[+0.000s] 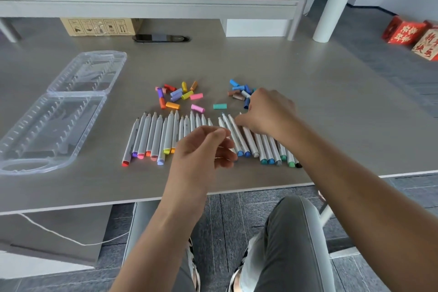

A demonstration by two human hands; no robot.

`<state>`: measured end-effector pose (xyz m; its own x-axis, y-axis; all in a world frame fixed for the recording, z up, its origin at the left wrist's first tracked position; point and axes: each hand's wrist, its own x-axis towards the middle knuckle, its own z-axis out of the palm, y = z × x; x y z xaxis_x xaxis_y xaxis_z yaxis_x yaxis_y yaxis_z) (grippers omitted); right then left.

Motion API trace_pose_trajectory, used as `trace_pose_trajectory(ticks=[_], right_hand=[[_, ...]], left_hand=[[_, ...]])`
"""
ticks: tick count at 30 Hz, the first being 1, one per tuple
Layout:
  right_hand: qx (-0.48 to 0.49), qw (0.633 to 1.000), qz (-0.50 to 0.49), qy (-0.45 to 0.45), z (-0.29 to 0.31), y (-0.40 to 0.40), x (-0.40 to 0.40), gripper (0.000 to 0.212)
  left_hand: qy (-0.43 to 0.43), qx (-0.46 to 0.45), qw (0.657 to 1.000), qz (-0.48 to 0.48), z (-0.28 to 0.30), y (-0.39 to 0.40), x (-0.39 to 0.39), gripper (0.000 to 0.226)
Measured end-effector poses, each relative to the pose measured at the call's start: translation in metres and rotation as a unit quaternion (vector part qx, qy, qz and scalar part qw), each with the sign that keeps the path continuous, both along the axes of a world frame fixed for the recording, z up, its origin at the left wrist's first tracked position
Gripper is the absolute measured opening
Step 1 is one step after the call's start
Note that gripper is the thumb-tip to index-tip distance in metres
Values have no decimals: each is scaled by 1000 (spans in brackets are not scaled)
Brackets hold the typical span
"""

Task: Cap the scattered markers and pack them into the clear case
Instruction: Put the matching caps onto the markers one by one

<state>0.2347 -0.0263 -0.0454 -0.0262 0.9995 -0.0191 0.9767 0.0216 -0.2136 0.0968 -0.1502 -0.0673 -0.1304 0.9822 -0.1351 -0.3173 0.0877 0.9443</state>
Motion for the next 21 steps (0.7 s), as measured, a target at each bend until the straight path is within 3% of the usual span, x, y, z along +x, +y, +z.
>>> trace_pose_trajectory(ticks=[5,8,11,13,16,21], right_hand=[[-42,970,-37,237,10,0,18,39],[-62,935,-43,347,14,-4,24,38],[-85,914,-46,393,11,-7,26,28],[-92,912,-46,397,9,-6,28,27],[-54,928,-59,365,3,7,35,25],[100,969,-55,218,-9,46,42,10]], left_hand=[[221,52,974,16,0,13,1,5],[264,33,964,22,3,24,12,19],[189,-8,982,-20,5,37,24,30],[58,-32,996,-52,8,42,29,25],[-102,-64,990,-69,12,41,30,13],[-146,-58,985,-73,10,32,22,14]])
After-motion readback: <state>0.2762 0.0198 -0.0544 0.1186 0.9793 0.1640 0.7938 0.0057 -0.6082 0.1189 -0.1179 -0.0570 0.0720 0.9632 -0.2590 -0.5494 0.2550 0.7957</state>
